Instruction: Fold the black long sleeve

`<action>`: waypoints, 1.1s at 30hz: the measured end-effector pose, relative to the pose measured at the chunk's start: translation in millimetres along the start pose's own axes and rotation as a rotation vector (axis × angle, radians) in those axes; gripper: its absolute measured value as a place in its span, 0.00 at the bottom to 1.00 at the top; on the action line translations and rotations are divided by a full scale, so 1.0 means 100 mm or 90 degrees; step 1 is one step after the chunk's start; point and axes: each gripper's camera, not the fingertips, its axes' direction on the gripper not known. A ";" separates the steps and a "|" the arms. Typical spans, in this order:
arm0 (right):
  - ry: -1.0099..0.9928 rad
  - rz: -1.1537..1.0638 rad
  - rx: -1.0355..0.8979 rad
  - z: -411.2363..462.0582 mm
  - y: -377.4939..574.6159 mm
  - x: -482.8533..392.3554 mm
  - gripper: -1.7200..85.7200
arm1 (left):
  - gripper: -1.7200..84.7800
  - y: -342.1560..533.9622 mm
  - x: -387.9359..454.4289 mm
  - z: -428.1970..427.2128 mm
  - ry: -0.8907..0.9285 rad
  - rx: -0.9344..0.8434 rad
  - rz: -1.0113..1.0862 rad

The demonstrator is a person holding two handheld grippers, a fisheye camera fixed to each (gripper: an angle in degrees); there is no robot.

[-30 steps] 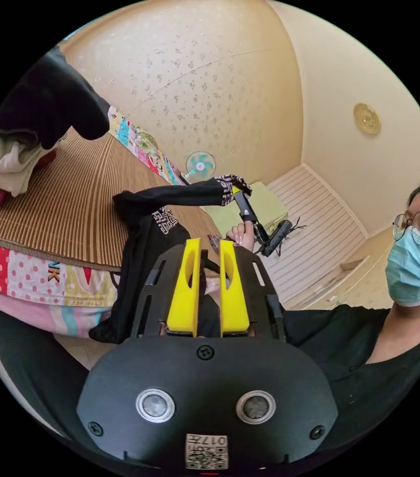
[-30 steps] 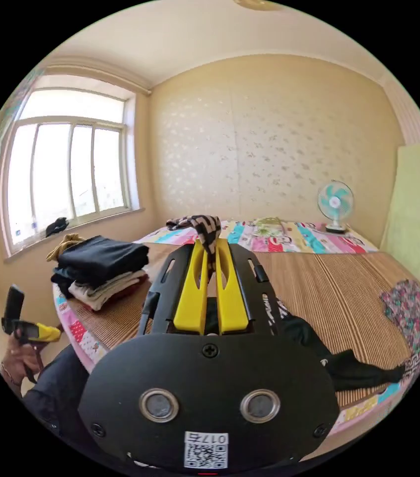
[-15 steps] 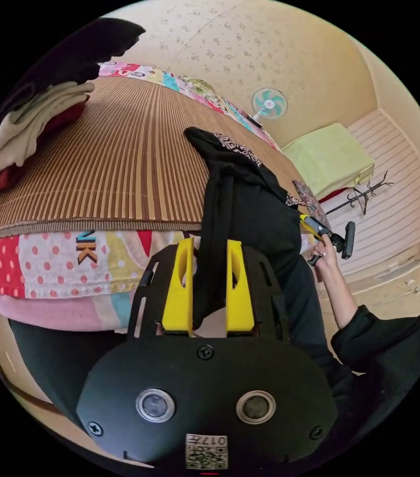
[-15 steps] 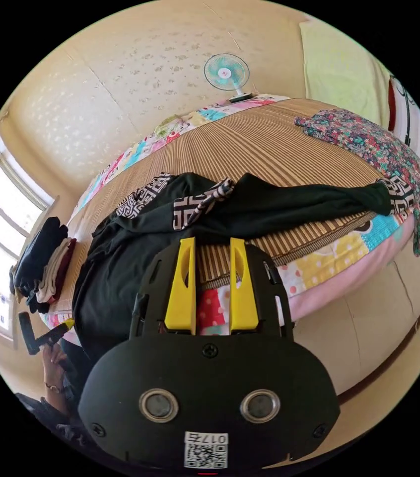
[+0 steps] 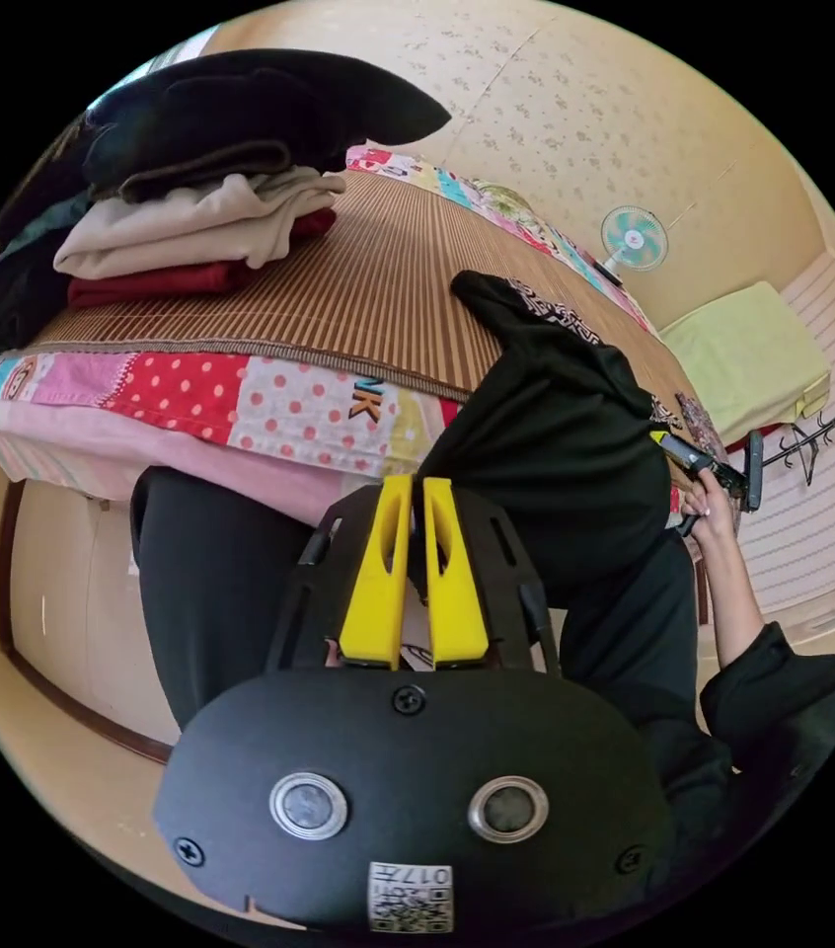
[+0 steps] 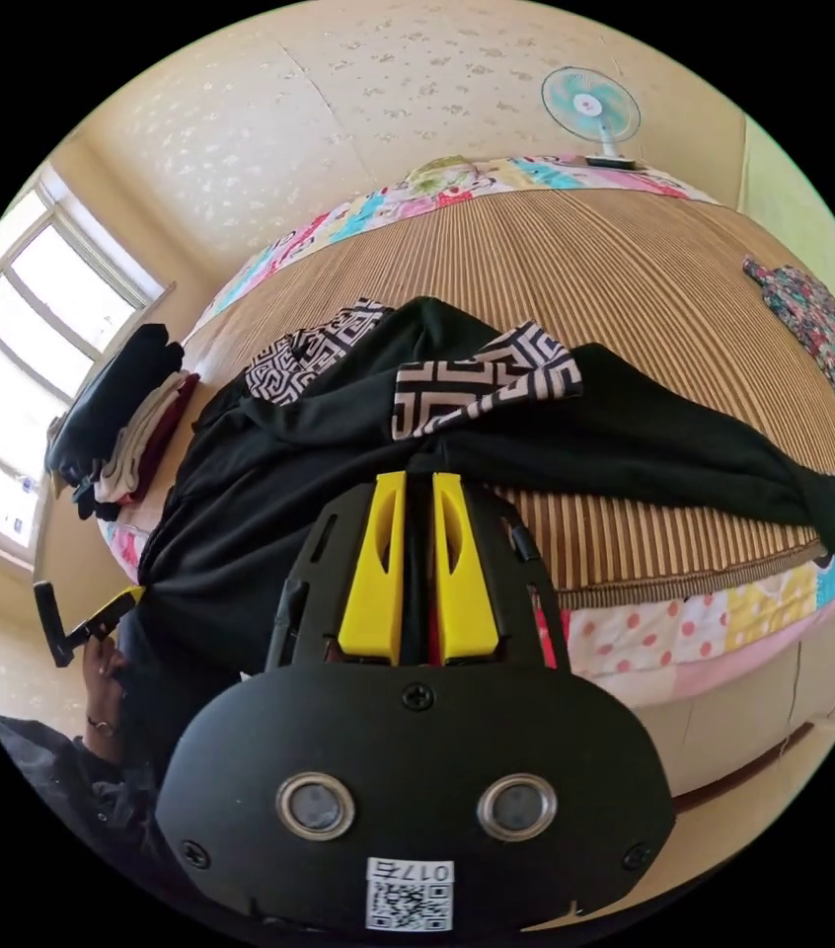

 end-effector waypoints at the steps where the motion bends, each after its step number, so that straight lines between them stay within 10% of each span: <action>1: -0.001 0.021 0.027 -0.10 0.02 0.03 0.10 | 0.07 0.04 -0.01 -0.09 0.015 0.037 -0.007; 13: -0.035 0.165 0.100 -0.34 -0.40 0.46 0.09 | 0.09 0.11 0.37 -0.27 0.130 0.138 0.040; 20: -0.269 0.063 0.289 -1.51 -0.30 -0.45 0.04 | 0.08 0.21 0.46 -0.12 0.114 0.121 0.041; 26: -0.066 0.072 0.408 -1.89 -0.67 -1.02 0.05 | 0.08 0.18 0.60 0.03 0.142 0.086 0.052; 33: 0.173 0.163 0.082 -0.28 -1.38 -0.33 0.09 | 0.09 0.22 0.69 0.12 0.151 0.048 0.052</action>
